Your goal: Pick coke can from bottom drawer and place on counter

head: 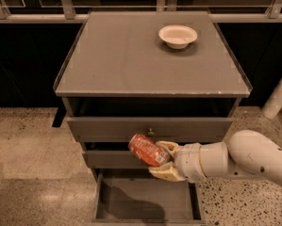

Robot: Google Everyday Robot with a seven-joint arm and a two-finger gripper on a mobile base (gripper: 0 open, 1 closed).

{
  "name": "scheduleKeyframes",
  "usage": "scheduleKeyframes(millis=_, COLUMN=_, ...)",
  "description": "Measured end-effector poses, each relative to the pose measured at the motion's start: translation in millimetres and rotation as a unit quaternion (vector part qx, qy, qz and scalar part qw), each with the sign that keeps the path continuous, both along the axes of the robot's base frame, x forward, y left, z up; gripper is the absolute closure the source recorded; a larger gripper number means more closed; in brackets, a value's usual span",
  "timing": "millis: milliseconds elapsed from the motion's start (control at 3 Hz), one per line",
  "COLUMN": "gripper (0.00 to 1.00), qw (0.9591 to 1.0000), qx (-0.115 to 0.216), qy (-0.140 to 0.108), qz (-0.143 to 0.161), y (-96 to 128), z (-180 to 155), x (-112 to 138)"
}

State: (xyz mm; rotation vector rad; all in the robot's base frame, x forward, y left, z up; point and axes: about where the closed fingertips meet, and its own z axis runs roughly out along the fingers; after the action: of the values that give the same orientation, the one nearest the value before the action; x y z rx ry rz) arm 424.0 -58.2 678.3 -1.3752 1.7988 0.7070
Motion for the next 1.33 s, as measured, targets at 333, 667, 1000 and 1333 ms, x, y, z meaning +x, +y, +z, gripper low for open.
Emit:
scheduleKeyframes(millis=333, gripper=1.00, qw=0.9996, qx=-0.002, qy=-0.023, qz=0.016, y=1.7, z=19.7, x=-2.5)
scheduleKeyframes(millis=667, gripper=1.00, qw=0.9973, qx=-0.018, qy=-0.069, qz=0.020, y=-12.1, z=68.1, x=-2.9)
scheduleKeyframes(millis=1000, gripper=1.00, qw=0.9933, qx=-0.030, qy=-0.110, qz=0.019, y=-26.7, z=113.1, x=2.6)
scheduleKeyframes(millis=1333, gripper=1.00, qw=0.9851, qx=-0.011, qy=-0.172, qz=-0.003, y=-35.2, z=154.6, x=31.7)
